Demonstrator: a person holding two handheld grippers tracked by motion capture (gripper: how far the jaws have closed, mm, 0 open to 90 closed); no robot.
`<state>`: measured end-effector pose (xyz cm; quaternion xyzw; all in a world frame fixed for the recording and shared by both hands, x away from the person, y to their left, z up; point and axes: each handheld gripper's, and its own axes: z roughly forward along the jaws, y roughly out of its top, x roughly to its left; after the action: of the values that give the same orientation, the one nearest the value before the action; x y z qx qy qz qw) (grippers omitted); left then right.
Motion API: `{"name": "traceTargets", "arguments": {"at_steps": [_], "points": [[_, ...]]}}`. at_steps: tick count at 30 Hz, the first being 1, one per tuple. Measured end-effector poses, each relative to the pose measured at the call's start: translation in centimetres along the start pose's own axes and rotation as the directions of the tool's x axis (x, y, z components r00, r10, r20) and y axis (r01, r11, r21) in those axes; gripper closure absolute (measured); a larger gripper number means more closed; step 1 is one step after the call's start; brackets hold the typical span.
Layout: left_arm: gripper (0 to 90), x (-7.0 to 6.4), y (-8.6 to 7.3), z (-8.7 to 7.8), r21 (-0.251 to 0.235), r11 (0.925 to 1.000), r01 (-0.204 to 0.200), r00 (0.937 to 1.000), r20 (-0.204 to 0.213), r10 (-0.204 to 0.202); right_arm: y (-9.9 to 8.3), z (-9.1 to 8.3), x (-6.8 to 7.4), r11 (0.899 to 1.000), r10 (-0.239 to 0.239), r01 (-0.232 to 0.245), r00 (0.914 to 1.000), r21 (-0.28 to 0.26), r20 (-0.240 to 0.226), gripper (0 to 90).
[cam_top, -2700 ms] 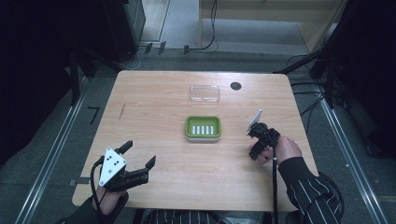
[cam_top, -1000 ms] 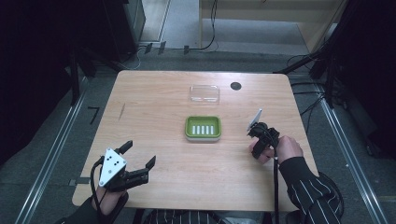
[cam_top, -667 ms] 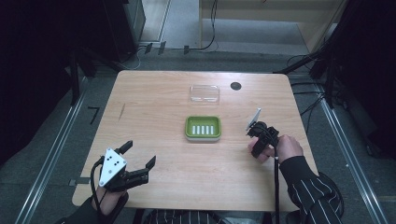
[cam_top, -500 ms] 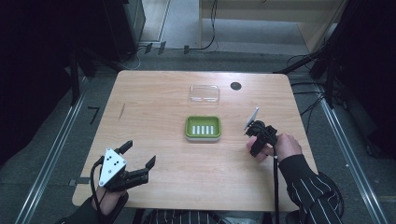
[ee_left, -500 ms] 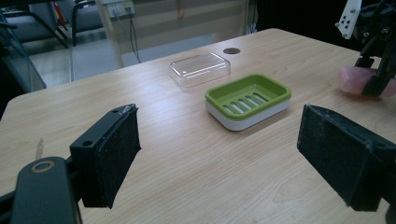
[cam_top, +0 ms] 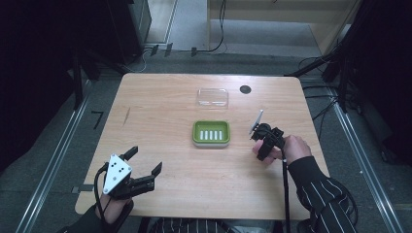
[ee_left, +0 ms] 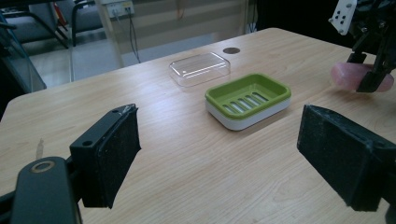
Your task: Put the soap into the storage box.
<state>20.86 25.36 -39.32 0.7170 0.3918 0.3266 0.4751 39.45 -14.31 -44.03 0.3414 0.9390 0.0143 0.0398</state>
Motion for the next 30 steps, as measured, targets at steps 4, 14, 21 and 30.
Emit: {"name": "traceTargets", "arguments": {"at_steps": [4,14,21,30], "points": [[13.3,0.0,0.0,0.0,0.002,1.0,-0.002,1.0,0.0,0.002,0.4,-0.1,0.1,1.0,-0.017,0.017,0.9998,0.003,0.002,38.0],[13.3,0.0,0.0,-0.1,0.005,1.0,-0.002,1.0,-0.003,0.002,1.3,-0.6,0.1,0.997,-0.075,0.075,0.997,-0.011,0.021,38.1],[13.3,0.0,0.0,-0.1,0.005,1.0,-0.001,1.0,-0.004,0.001,2.0,-1.1,0.3,0.994,-0.108,0.108,0.9937,-0.024,0.031,38.1],[13.3,0.1,0.0,-0.1,0.005,1.0,-0.002,1.0,-0.004,0.002,3.0,-1.4,0.2,0.987,-0.159,0.16,0.9866,-0.023,0.036,38.2]]}}
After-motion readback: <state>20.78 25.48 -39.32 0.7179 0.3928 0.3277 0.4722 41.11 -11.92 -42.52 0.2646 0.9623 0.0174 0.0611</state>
